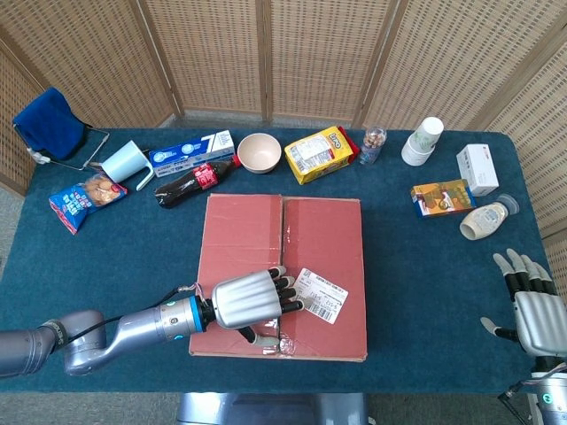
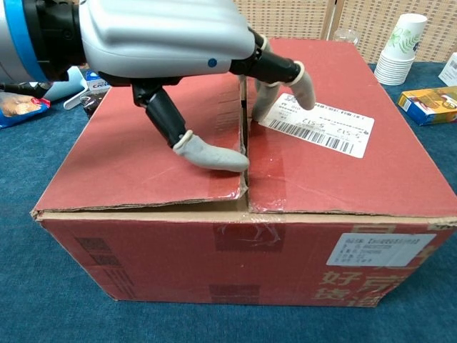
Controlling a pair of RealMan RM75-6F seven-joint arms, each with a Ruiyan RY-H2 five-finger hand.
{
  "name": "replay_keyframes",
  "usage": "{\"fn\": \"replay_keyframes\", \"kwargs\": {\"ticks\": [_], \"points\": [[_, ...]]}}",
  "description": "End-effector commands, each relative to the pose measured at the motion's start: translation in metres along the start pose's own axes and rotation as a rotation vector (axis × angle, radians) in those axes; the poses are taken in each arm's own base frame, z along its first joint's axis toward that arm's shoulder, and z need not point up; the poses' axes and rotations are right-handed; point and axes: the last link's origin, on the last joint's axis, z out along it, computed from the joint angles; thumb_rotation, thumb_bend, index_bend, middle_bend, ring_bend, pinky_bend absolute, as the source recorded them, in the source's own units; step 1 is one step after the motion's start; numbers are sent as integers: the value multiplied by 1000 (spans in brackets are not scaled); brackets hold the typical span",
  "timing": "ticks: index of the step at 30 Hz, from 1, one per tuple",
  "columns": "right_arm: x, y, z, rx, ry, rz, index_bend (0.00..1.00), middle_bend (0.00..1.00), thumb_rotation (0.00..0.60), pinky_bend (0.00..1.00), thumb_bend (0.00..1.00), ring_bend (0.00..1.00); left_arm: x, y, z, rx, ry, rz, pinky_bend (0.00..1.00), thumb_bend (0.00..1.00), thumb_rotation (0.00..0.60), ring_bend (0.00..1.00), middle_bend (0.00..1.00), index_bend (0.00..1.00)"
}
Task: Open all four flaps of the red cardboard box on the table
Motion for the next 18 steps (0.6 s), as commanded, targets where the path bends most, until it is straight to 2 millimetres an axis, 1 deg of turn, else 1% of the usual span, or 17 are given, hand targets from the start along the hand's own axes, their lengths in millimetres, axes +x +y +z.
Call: {"fn": "replay_keyframes", "kwargs": {"ticks": [1, 6, 8, 11, 14, 18], "points": [[0, 0, 0, 0, -1, -1, 0, 0, 600, 106, 0, 0, 2, 1, 3, -2, 3, -1, 344, 0, 187, 316, 395, 187], [0, 0, 0, 0, 0, -1, 0, 0, 600, 106, 0, 0, 3, 3, 5, 0, -11, -8, 372, 0, 189, 344, 425, 189], [0, 0, 0, -1, 1, -1, 0, 0, 600, 106, 0, 0, 4, 3, 5, 1, -7, -11, 378, 0, 191, 392, 465, 194], [-1, 0, 0, -2, -1, -3, 0, 0, 600, 106, 0, 0, 6, 2, 3, 2, -2, -6, 380, 0, 187, 428, 514, 199], [-1, 0, 1, -1, -3, -6, 0, 0, 600, 106, 0, 0, 9, 1, 1, 9, 6, -11, 384, 0, 190, 439, 560, 206], [-2, 0, 1, -1, -4, -7, 0, 0, 600, 106, 0, 0, 14, -3, -5, 20, 19, -13, 383, 0, 188, 444, 590, 213]]}}
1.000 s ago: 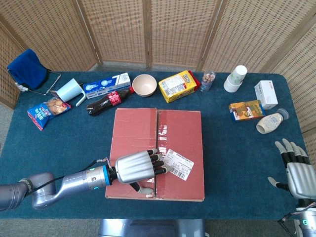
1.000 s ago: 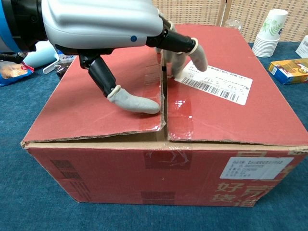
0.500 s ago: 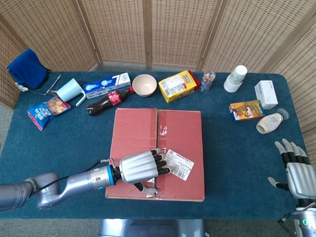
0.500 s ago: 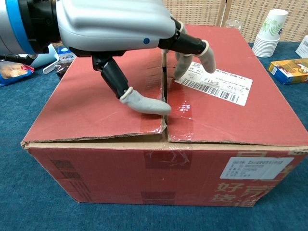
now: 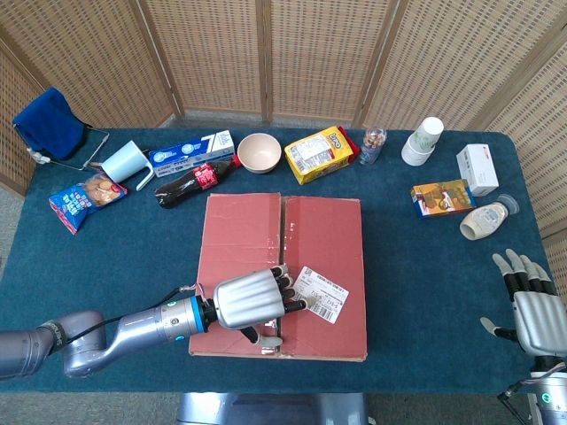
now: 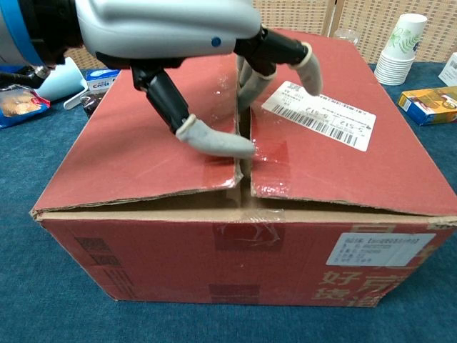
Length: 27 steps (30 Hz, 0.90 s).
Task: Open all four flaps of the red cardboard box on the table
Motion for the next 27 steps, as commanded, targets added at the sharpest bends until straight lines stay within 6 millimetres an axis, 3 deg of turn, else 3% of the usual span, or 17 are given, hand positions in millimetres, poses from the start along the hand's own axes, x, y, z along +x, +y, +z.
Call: {"fn": "replay_keyframes", "kwargs": {"ticks": [1, 6, 15, 27], "points": [[0, 0, 0, 0, -1, -1, 0, 0, 600, 106, 0, 0, 3, -2, -4, 6, 6, -4, 382, 0, 187, 444, 601, 216], [-1, -1, 0, 1, -1, -4, 0, 0, 600, 106, 0, 0, 6, -5, -12, 16, 8, -9, 331, 0, 187, 451, 644, 225], [-2, -2, 0, 5, -2, -10, 0, 0, 600, 106, 0, 0, 20, -14, -31, 44, 51, -10, 373, 0, 193, 482, 683, 248], [-6, -6, -2, 19, -12, -29, 0, 0, 600, 106, 0, 0, 42, -26, -78, 85, 104, 10, 407, 0, 191, 539, 742, 277]]}}
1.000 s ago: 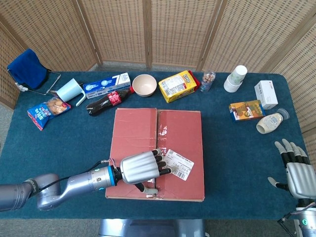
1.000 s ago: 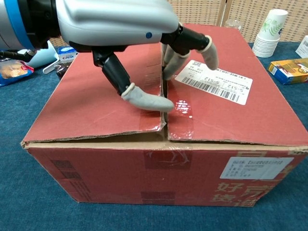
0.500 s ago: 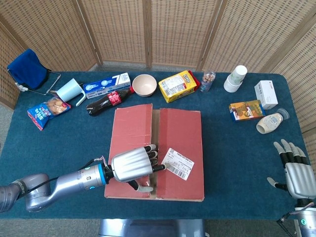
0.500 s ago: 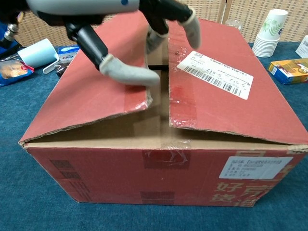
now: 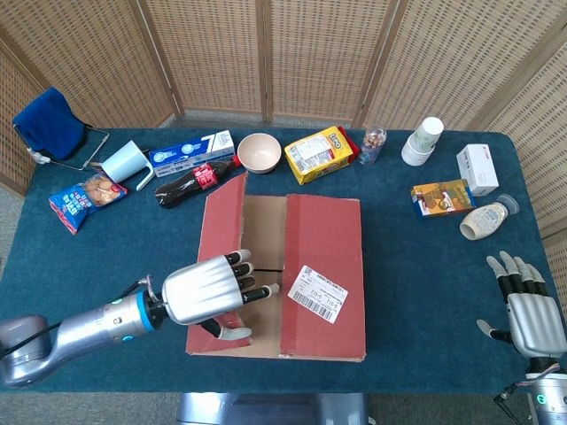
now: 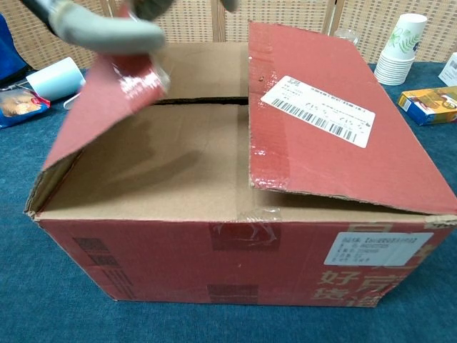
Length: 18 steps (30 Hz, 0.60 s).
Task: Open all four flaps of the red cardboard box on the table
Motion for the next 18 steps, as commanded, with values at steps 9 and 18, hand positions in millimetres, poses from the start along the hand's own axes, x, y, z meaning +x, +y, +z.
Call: {"fn": "replay_keyframes", "kwargs": {"ticks": [9, 18], "points": [[-5, -4, 0, 9, -12, -9, 0, 0, 600, 106, 0, 0, 21, -15, -47, 51, 38, 3, 396, 0, 191, 563, 762, 290], [-7, -6, -1, 15, -20, -11, 0, 0, 600, 106, 0, 0, 27, -27, -88, 104, 47, 2, 403, 0, 191, 580, 771, 300]]}}
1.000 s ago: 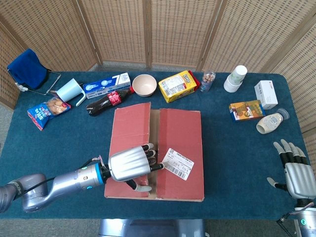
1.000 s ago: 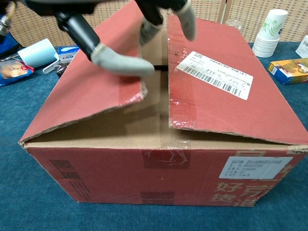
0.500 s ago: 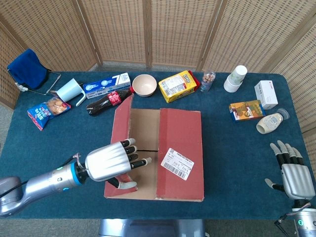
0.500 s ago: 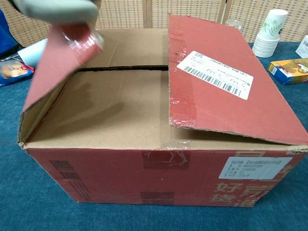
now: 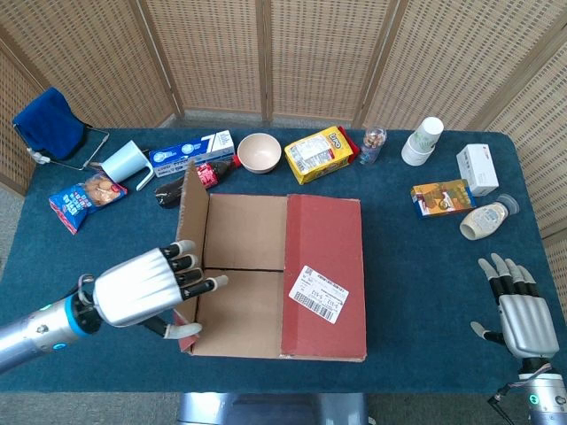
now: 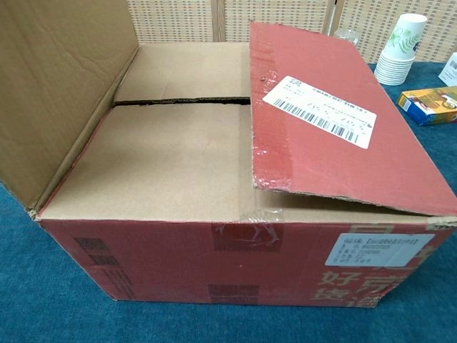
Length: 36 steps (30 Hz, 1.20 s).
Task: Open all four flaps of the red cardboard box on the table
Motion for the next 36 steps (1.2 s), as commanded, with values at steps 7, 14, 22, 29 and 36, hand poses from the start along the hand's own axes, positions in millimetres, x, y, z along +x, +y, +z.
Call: {"fn": "replay_keyframes", "kwargs": {"ticks": [7, 14, 22, 29, 36], "points": [[-2, -2, 0, 5, -7, -5, 0, 0, 600, 106, 0, 0, 3, -16, -42, 68, 3, -18, 407, 0, 187, 597, 785, 309], [-3, -3, -1, 6, -10, -5, 0, 0, 600, 106, 0, 0, -6, -30, -70, 148, -12, -56, 437, 0, 189, 631, 812, 322], [-3, -3, -1, 7, -14, -2, 0, 0, 600, 107, 0, 0, -41, -34, -90, 209, -79, -94, 430, 0, 189, 627, 812, 324], [-5, -2, -1, 9, -19, -7, 0, 0, 600, 106, 0, 0, -71, -43, -110, 334, -96, -95, 395, 0, 187, 531, 720, 313], [-4, -3, -2, 16, -17, -14, 0, 0, 600, 106, 0, 0, -79, -46, -143, 576, -182, -121, 226, 0, 186, 150, 270, 252]]}}
